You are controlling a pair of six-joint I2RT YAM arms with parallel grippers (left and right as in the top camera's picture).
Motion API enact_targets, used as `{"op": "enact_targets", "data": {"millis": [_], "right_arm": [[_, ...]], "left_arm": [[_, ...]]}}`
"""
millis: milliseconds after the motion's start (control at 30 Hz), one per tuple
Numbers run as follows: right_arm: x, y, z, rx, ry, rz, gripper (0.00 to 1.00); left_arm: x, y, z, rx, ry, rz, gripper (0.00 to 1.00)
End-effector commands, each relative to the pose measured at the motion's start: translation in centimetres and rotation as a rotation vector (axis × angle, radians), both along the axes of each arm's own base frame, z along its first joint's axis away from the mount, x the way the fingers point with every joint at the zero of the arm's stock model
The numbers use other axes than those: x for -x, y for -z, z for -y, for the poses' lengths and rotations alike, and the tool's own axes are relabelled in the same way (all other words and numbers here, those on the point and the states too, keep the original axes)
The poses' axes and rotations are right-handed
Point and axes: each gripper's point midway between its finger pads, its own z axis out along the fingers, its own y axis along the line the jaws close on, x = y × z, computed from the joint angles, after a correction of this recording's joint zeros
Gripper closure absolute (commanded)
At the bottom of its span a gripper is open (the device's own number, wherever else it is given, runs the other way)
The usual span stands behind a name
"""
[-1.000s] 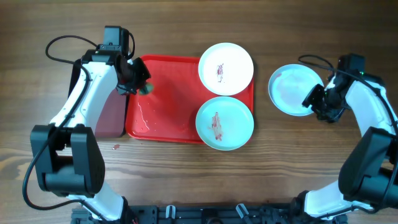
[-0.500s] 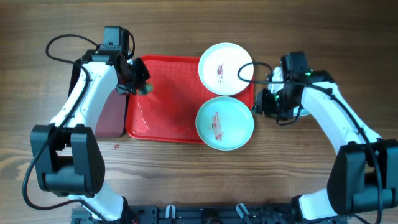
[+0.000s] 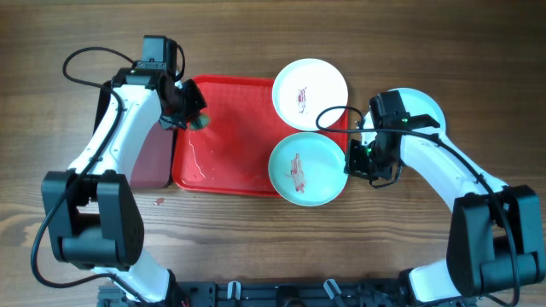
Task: Clean dirty plates on tray and stack at the side
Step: 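Move the right gripper to the light-green plate and grip its rim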
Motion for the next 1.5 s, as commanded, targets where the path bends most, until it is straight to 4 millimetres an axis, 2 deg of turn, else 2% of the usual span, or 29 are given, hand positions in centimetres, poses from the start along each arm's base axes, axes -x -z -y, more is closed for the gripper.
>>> {"op": "enact_targets", "data": {"millis": [0, 200, 267, 300, 400, 467, 567, 700, 800, 833, 1000, 1167, 1233, 1300, 1333, 1400, 1467], "right_arm": [[0.2, 0.2, -0.7, 0.001, -0.020, 0.002, 0.95], [0.5, 0.1, -3.2, -0.001, -0.055, 0.018, 0.96], [0.2, -0.4, -5.5, -0.054, -0.078, 0.041, 0.96], [-0.2, -0.9, -7.3, -0.089, -0.074, 0.066, 0.96], [-1.3, -1.7, -10.3, -0.137, -0.057, 0.137, 0.96], [-2.5, -2.1, -11.6, -0.127, -0.027, 0.208, 0.96], [-4.0, -2.0, -12.5, -0.068, 0.046, 0.301, 0.96], [-4.6, -0.2, -13.3, -0.063, 0.084, 0.291, 0.96], [-5.0, 0.4, -14.7, -0.114, 0.030, 0.298, 0.96], [-5.3, -0.1, -15.1, -0.118, -0.022, 0.322, 0.90], [-6.4, -1.9, -15.1, -0.056, -0.140, 0.380, 0.65], [-5.6, -1.4, -14.5, -0.026, -0.184, 0.347, 0.53], [-5.5, -1.7, -14.0, -0.004, -0.222, 0.335, 0.51], [-5.7, -1.9, -12.3, 0.057, -0.226, 0.313, 0.51], [-5.8, -1.9, -12.1, 0.059, -0.221, 0.310, 0.51], [-5.7, -0.9, -11.8, 0.064, -0.226, 0.284, 0.52], [-5.2, 1.0, -12.1, 0.060, -0.249, 0.234, 0.52]], "left_arm": [[0.3, 0.6, 0.0, -0.019, 0.020, -0.011, 0.96], [0.3, 0.6, 0.0, -0.019, 0.021, -0.014, 0.96], [0.3, 0.6, 0.0, -0.019, 0.020, -0.014, 0.96], [0.3, 0.6, 0.0, -0.019, 0.020, -0.014, 0.96], [0.3, 0.6, 0.0, -0.019, 0.020, -0.014, 0.96], [0.3, 0.6, 0.0, -0.019, 0.020, -0.014, 0.96], [0.3, 0.6, 0.0, -0.019, 0.020, -0.014, 0.96], [0.3, 0.6, 0.0, -0.019, 0.021, -0.015, 0.96], [0.3, 0.6, 0.0, -0.019, 0.020, -0.014, 0.96], [0.3, 0.6, 0.0, -0.019, 0.021, -0.015, 0.96], [0.3, 0.6, 0.0, -0.019, 0.020, -0.013, 0.96], [0.3, 0.6, 0.0, -0.019, 0.021, -0.015, 0.96], [0.4, 0.6, 0.0, -0.019, 0.021, -0.016, 0.96], [0.4, 0.6, 0.0, -0.019, 0.021, -0.016, 0.96], [0.4, 0.6, 0.0, -0.019, 0.021, -0.016, 0.96], [0.4, 0.6, 0.1, -0.018, 0.032, -0.015, 0.96], [0.5, 0.5, 0.5, -0.006, 0.089, -0.010, 0.96]]}}
